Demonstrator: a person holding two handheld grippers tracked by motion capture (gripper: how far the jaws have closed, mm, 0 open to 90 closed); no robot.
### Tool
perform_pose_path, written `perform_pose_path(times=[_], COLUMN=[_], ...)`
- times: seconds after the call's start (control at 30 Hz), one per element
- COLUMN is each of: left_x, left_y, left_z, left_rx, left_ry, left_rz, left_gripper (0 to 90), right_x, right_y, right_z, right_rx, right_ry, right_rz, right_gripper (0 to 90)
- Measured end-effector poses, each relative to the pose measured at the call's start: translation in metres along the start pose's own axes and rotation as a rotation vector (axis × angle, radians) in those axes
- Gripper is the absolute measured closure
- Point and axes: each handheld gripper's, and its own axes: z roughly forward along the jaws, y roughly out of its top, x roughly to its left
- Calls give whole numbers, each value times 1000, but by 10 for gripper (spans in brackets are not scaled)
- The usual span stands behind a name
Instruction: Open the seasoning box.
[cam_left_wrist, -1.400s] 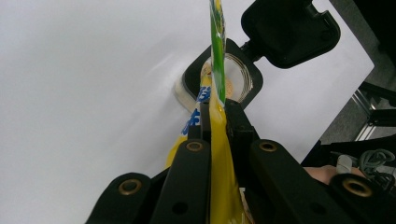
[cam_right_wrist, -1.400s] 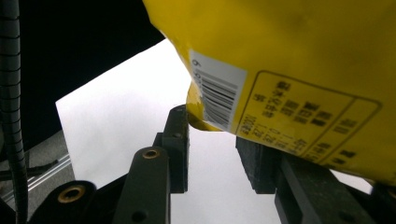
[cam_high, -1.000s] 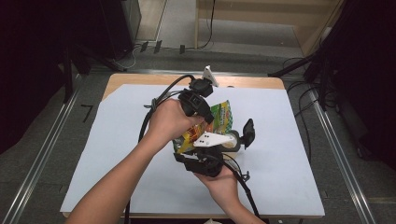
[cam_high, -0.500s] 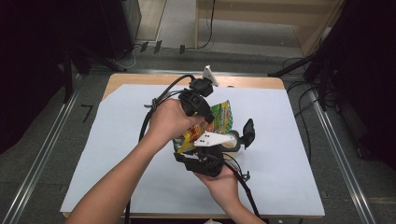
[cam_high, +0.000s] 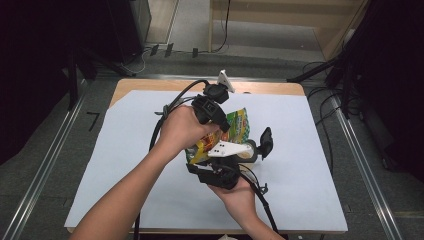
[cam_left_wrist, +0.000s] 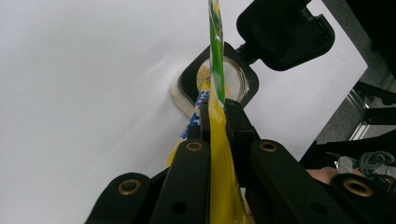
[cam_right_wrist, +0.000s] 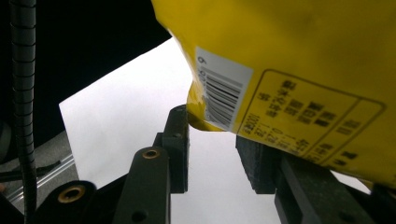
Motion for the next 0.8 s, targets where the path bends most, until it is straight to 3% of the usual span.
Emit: perform_pose_path(times=[0.8], left_x=[-1], left_y=[1], left_z=[0], left_rx=[6], left_ry=[2], left_rz=[8], left_gripper=[893], right_x=[0], right_y=[0], right_z=[0], right_rx=[3], right_ry=[-5], right_rz=[-6], right_gripper=[666])
